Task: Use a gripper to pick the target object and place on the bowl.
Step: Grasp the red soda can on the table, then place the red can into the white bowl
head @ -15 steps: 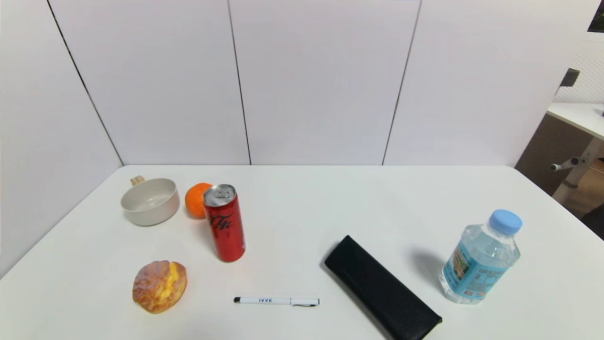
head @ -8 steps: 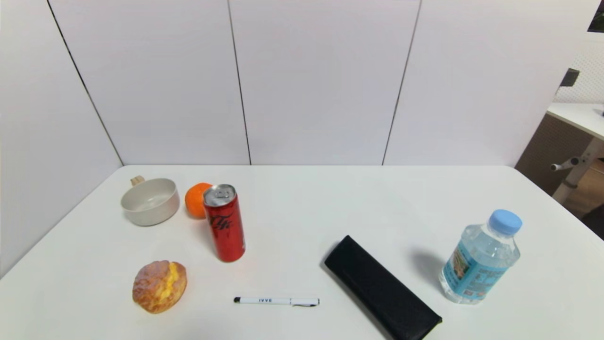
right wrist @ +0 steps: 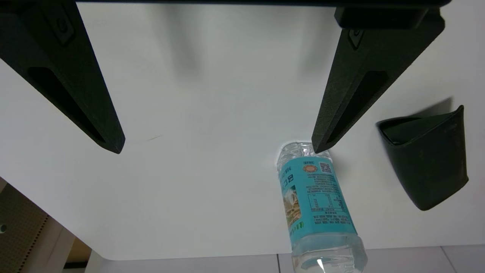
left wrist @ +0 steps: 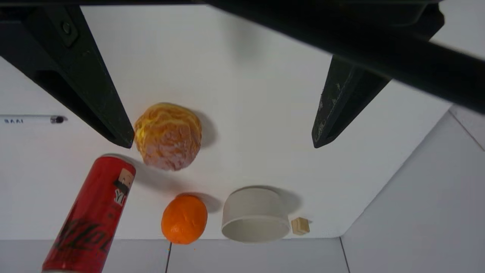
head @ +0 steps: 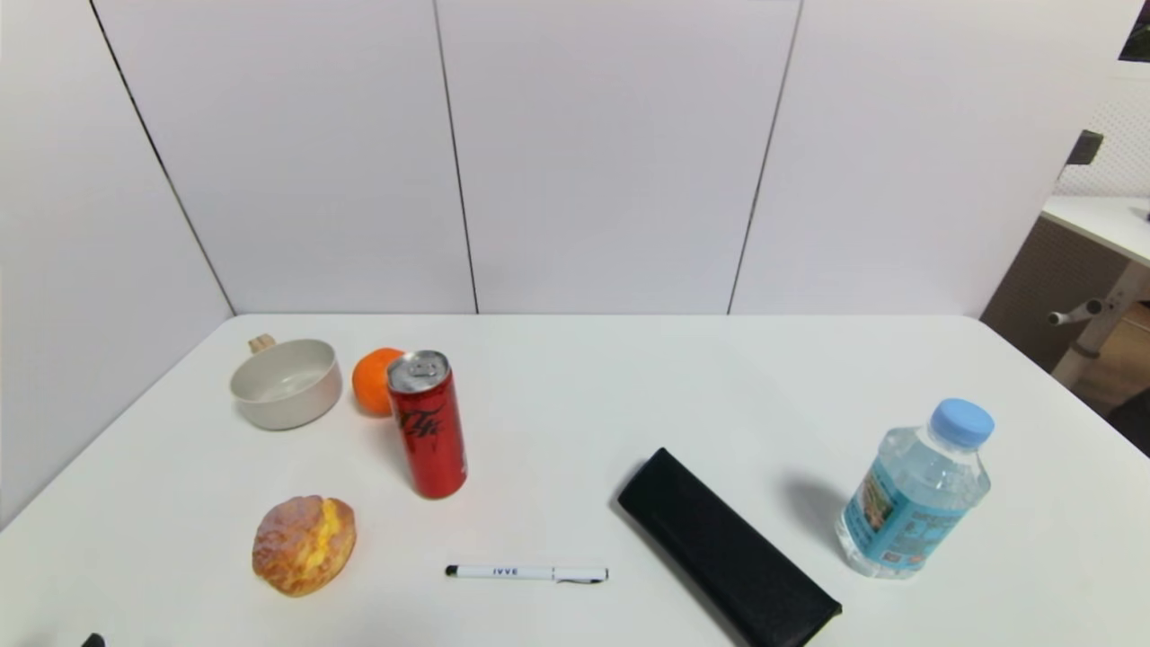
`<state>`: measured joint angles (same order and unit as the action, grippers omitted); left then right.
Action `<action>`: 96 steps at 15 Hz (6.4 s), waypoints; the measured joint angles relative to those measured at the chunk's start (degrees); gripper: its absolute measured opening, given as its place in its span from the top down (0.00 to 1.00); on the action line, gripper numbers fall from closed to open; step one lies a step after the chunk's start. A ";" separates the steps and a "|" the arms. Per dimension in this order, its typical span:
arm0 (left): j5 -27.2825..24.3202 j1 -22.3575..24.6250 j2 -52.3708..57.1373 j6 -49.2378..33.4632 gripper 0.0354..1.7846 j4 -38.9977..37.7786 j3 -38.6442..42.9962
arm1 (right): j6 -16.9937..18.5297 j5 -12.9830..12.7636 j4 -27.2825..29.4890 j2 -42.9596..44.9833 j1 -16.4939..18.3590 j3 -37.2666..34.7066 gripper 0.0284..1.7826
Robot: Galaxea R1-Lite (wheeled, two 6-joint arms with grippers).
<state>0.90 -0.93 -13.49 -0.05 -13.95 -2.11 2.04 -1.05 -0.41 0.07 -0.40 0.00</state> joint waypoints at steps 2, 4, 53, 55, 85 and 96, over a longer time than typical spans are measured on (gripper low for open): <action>-0.05 -1.83 -8.89 1.19 0.06 -5.73 -3.27 | -0.04 0.00 0.00 0.00 -0.01 0.00 0.04; -0.17 -4.67 -18.42 2.08 0.06 -8.59 -9.92 | -0.02 0.00 0.01 0.00 -0.01 0.00 0.04; -2.91 -21.78 -89.45 0.90 0.06 -52.64 -20.58 | -0.04 0.00 0.00 0.00 -0.01 0.00 0.04; -2.90 -21.76 -89.59 0.99 0.06 -52.70 -20.58 | -0.02 0.01 0.01 0.00 -0.01 0.00 0.04; 4.66 -0.61 -70.55 1.67 0.46 -20.14 -44.19 | 0.05 0.00 0.00 0.00 -0.01 0.00 0.04; 4.58 1.34 -84.88 1.54 0.46 -26.98 -45.63 | -0.02 0.00 0.01 0.00 0.00 0.00 0.04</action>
<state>5.49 0.41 -98.38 1.49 -40.92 -47.74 2.01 -1.05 -0.40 0.07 -0.40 0.00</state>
